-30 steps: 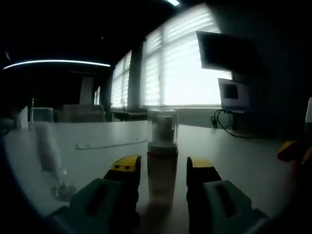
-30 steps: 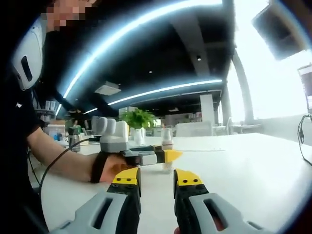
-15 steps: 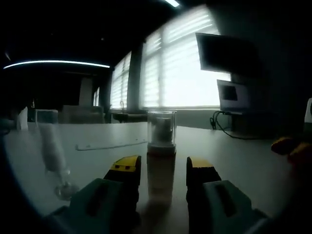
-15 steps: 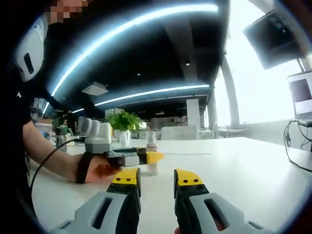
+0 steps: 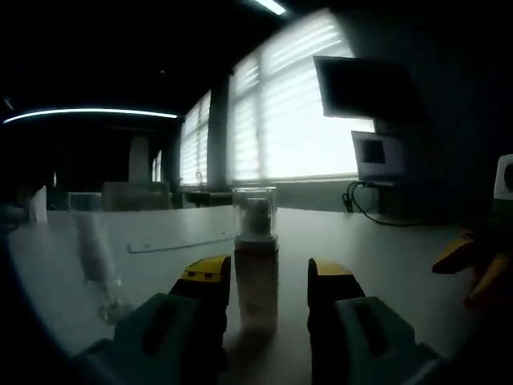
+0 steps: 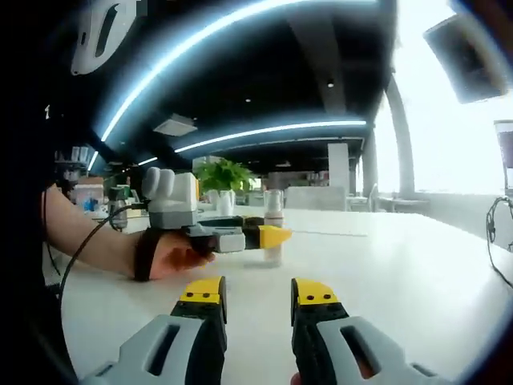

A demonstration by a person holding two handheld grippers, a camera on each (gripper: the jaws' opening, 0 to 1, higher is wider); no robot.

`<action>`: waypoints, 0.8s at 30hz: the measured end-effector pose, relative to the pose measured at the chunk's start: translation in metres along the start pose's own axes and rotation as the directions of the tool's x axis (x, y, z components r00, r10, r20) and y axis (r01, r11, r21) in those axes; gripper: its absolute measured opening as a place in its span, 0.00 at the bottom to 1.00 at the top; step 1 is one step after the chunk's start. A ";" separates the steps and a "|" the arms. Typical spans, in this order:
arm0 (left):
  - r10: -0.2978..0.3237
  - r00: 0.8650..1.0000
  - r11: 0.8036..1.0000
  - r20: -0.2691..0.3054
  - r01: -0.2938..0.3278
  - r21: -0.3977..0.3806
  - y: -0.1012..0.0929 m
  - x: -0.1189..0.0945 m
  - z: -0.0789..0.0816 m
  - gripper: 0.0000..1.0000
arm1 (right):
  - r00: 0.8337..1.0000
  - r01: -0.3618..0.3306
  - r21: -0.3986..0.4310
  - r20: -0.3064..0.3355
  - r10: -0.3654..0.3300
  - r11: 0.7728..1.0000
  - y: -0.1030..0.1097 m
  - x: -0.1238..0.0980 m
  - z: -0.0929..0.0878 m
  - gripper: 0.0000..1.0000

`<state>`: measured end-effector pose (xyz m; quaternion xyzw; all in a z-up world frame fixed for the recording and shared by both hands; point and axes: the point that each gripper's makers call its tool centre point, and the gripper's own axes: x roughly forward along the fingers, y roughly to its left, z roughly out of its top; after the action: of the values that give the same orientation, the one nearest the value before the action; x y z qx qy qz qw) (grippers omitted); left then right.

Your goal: Clamp pump bottle remove cover press pump head put on cover

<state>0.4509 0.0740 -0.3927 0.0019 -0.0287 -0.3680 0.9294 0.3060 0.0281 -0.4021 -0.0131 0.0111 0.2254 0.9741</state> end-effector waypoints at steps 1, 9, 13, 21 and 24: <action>0.010 1.000 1.000 0.003 -0.010 -0.002 0.002 -0.001 0.000 0.29 | 1.000 -0.003 -0.014 0.030 0.003 1.000 0.000 -0.001 0.005 0.27; 0.041 0.999 0.997 0.017 -0.040 -0.068 0.014 -0.005 0.005 0.31 | 0.997 -0.017 -0.012 0.072 0.018 1.000 0.002 -0.005 0.011 0.27; 0.031 0.999 0.999 0.010 -0.031 -0.018 0.011 -0.011 0.006 0.35 | 0.996 -0.026 -0.014 0.080 0.027 1.000 0.003 -0.006 0.012 0.28; -0.006 1.000 0.999 0.002 0.006 -0.048 0.003 -0.040 0.019 0.38 | 0.998 -0.037 0.002 0.056 0.036 0.999 0.005 -0.004 0.008 0.28; -0.002 1.000 0.998 0.009 0.003 -0.064 0.004 -0.052 0.026 0.40 | 0.998 -0.042 0.001 0.055 0.042 0.999 0.007 -0.003 0.008 0.28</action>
<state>0.4142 0.1133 -0.3690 -0.0294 -0.0210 -0.3700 0.9283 0.3001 0.0333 -0.3943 -0.0057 -0.0154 0.2462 0.9691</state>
